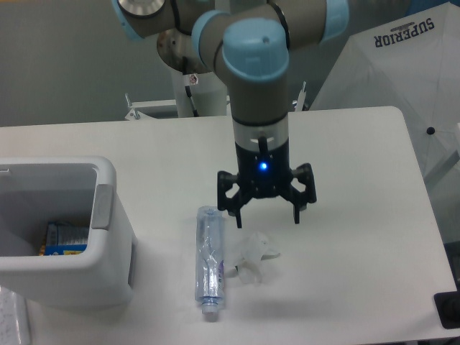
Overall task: Place the trash in the trash can
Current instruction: 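Lower the open gripper over the crumpled white tissue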
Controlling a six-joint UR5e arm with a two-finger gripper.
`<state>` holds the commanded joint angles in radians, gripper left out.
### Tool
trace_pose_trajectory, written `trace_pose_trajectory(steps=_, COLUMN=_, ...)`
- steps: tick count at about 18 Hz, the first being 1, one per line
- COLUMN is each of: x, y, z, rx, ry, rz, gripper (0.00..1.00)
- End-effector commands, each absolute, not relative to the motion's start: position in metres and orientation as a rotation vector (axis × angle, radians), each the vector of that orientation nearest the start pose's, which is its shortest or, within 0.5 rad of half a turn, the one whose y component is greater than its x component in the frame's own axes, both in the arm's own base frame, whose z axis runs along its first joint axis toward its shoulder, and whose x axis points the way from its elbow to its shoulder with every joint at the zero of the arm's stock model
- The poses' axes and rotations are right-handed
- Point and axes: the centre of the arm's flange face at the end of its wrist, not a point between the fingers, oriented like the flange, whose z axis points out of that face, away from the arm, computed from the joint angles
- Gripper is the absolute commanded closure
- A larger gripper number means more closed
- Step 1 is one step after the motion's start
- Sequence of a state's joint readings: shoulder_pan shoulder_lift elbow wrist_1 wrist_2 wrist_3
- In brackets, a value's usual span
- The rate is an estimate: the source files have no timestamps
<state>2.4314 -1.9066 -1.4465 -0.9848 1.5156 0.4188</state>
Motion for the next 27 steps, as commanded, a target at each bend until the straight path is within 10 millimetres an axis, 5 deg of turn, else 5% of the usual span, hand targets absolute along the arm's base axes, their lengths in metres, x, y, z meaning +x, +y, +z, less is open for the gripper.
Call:
trace_pose_trajectory(steps=5, x=-0.419, y=0.526, z=0.401, rx=-2.770, ry=-0.590, rz=0.235, gripper=0.00)
trace_pose_trajectory(steps=12, x=-0.440, y=0.533, z=0.334, rx=-2.791, ry=-0.623, rz=0.207, gripper=0.00)
trace_pose_trajectory(steps=18, x=-0.424, y=0.521, z=0.284, rx=-2.859, ry=-0.620, rz=0.133, gripper=0.00)
trace_pose_trajectory(steps=23, x=-0.418, y=0.518, z=0.268, rx=-2.889, ry=-0.600, rz=0.102, gripper=0.01)
trace_pose_trajectory(steps=27, x=-0.417, y=0.521, z=0.251, rx=-2.910, ry=-0.603, rz=0.077, gripper=0.13)
